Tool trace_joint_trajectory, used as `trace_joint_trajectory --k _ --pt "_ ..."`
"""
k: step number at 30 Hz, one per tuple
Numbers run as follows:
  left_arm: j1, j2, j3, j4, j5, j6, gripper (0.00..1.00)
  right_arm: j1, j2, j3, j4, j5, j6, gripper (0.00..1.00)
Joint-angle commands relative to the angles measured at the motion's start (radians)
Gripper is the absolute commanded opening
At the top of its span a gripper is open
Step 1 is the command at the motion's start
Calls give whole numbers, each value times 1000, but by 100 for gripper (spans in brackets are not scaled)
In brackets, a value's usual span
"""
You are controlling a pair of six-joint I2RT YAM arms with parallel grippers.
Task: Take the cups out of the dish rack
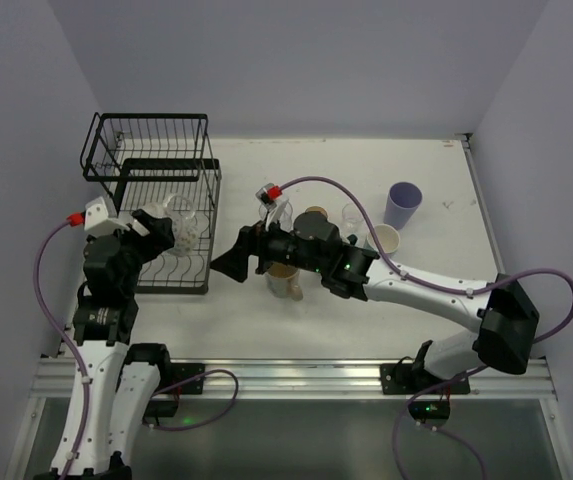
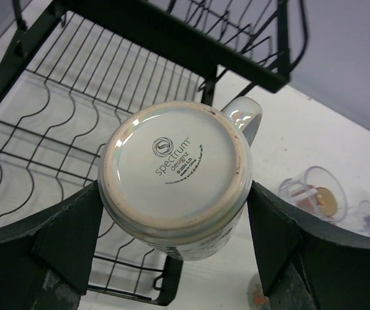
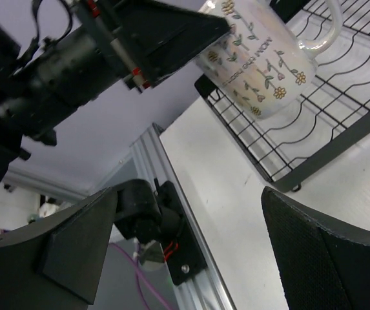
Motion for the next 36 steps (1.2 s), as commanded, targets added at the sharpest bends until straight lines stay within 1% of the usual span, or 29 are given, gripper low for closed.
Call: trace_joint_trajectory --k 1,7,13,18,25,28,32,33,35,36 --pt "-30 -42 112 134 86 -68 0 -42 12 35 145 -2 81 95" --pt "-60 -54 140 174 197 -151 0 -98 71 37 191 -66 158 95" --pt "-89 -53 141 223 286 -246 0 -102 123 71 248 -158 192 95" --pt "-103 -51 147 251 324 -289 0 -103 134 48 315 -164 245 94" --pt "-108 -51 125 298 381 -352 0 -103 140 37 389 -181 253 93" --pt "-114 -48 102 337 424 -395 0 -103 138 31 456 -174 253 90" --pt "-120 -47 74 409 477 -444 0 -103 120 23 505 -152 235 82" --pt "-122 -48 68 432 496 -463 0 -103 114 22 513 -146 223 79" --pt "-128 -48 43 461 519 -477 0 -103 101 12 531 -125 206 75" --pt "-131 -48 33 491 543 -487 0 -103 83 8 536 -115 187 71"
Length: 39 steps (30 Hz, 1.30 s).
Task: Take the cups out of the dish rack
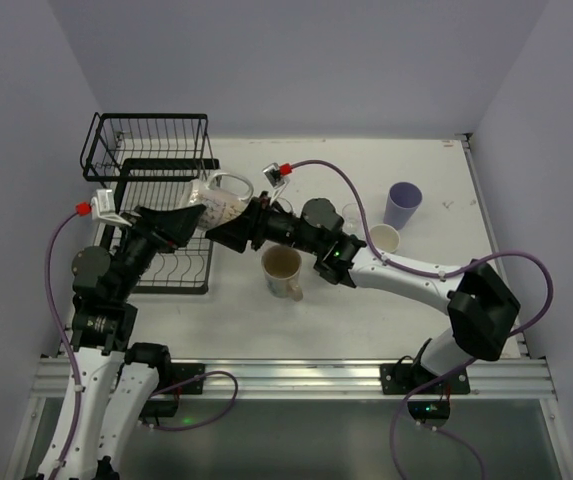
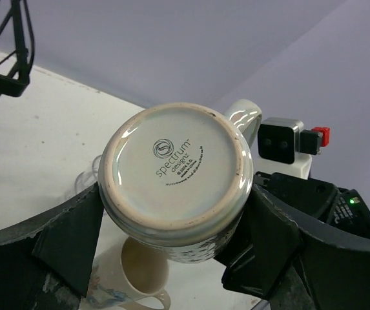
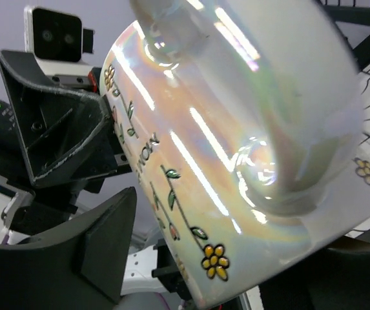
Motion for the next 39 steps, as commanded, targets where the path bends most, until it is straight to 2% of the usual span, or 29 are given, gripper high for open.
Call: trace_joint_trajectory --k 1,4,5,6,7,8,10,11,14,18,21,22,24,25,27,28,31,34,39 --pt "-24 -16 -31 226 145 -88 1 2 -63 -9 151 56 -62 67" --pt "-28 -7 -50 240 183 -75 11 2 -115 -46 168 73 -108 50" --pt "-28 1 -51 240 192 -69 19 2 -132 -75 171 88 -119 43" --pt "-28 6 -53 238 212 -51 24 2 -152 -94 173 100 -135 36" --pt "-28 10 -56 235 223 -42 31 2 -195 -112 168 111 -145 23" --pt "-28 18 -57 235 232 -31 49 2 -215 -147 164 128 -174 17" --pt "-28 32 -56 235 278 3 70 0 -288 -172 74 145 -209 2" --pt "-28 47 -53 234 295 17 84 2 -315 -174 26 163 -247 0" --pt "-28 76 -31 224 364 75 97 0 -414 -181 -126 189 -306 0" --pt "-28 101 -4 235 461 119 100 0 -520 -160 -328 243 -388 0" --pt "-28 98 47 148 461 219 100 0 -591 -109 -560 277 -421 0" --pt "-28 93 59 122 453 244 100 0 -608 -77 -694 286 -427 0" --pt "-28 91 99 15 421 328 100 0 -645 -37 -845 304 -430 0" --pt "-28 93 111 -22 406 357 100 0 -652 1 -993 311 -429 0" --pt "-28 96 146 -125 354 452 100 0 -660 43 -1143 330 -426 0" --pt "-30 96 154 -160 329 484 100 0 -660 78 -1274 331 -424 0" --pt "-41 73 162 -252 228 580 100 0 -652 104 -1472 406 -395 0" --pt "-53 52 141 -292 153 630 100 0 -642 84 -1573 438 -358 0" --pt "-82 7 95 -294 59 659 100 2 -591 21 -1608 446 -318 0"
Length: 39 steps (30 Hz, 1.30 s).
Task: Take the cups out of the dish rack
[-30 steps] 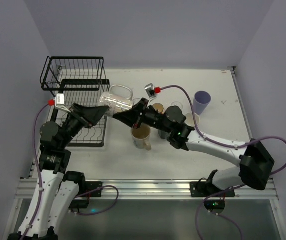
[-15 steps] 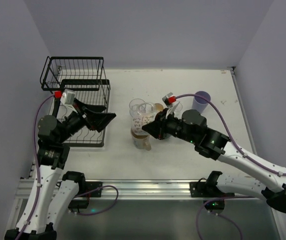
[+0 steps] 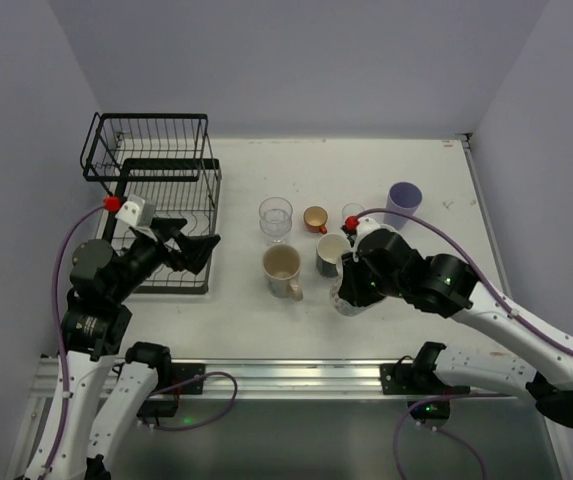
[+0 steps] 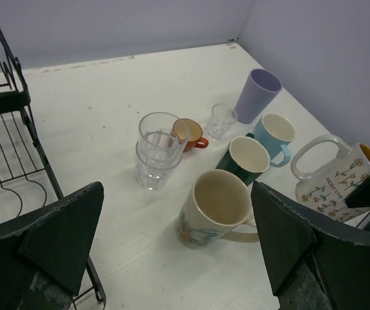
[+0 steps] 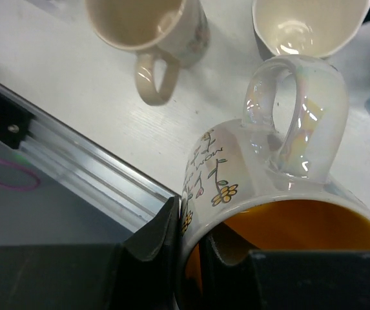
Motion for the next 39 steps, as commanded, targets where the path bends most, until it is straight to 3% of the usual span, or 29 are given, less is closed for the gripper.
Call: trace_joint_trajectory --k 1,7,22,25,32,35,36,39 --pt "-25 -34 -26 -43 -116 69 100 1 27 -34 -11 16 25 0" --pt "-37 -74 -71 -37 -202 66 100 6 153 -103 87 27 45 0" --pt "-47 -58 -169 15 -191 74 100 26 382 -177 256 90 113 0" --pt "-48 -60 -171 15 -190 74 100 38 403 -180 270 110 119 4" --pt "-48 -55 -168 15 -202 76 100 72 399 -177 272 146 119 37" --pt "-48 -48 -165 13 -207 76 100 81 344 -154 246 156 116 59" --pt "-48 -46 -163 13 -208 76 100 84 303 -140 230 156 114 72" --pt "-47 -51 -160 12 -228 72 100 90 218 -123 210 153 113 85"
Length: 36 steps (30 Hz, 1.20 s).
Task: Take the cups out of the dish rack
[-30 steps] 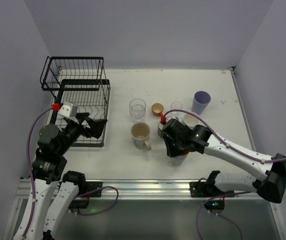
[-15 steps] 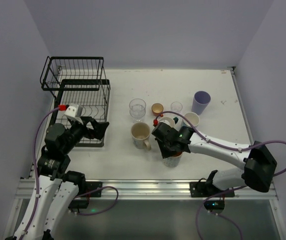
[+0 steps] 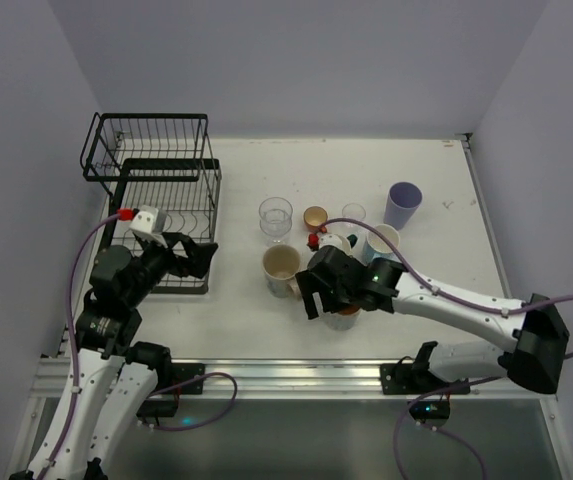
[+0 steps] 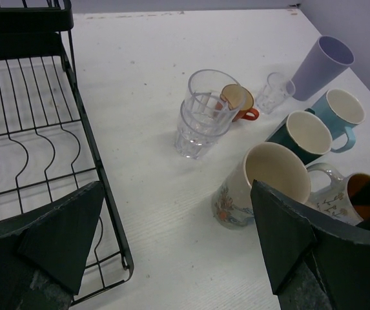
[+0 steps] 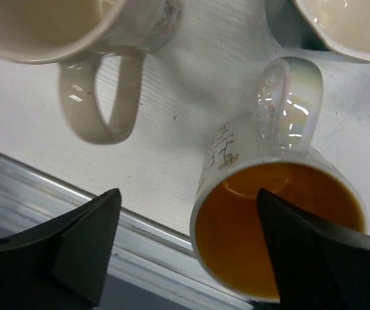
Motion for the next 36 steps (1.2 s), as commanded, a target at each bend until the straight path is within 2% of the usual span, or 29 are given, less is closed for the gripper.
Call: trace_joint_trajectory --k 1,2,3,8,14,17,24,28,36 --pt "-8 -4 6 29 -37 14 100 11 -126 63 -14 30 0 92" --pt "-8 -7 11 29 -54 8 100 13 -147 65 -16 24 -11 98" --pt "-8 -10 15 28 -65 5 100 13 -168 71 -14 13 -16 99" --pt "-8 -13 56 49 -114 -21 100 13 -320 74 12 27 -66 99" --pt "-8 14 106 86 -85 -41 100 13 -493 51 99 76 -149 99" --pt "-8 13 115 127 -68 -67 100 13 -586 6 202 134 -189 99" --pt "-6 -3 150 238 -48 -102 100 13 -944 -139 490 234 -259 99" --pt "-6 0 167 291 -59 -113 100 11 -1072 -193 545 309 -283 99" --pt "-6 33 164 342 -52 -144 100 13 -1112 -231 550 359 -296 99"
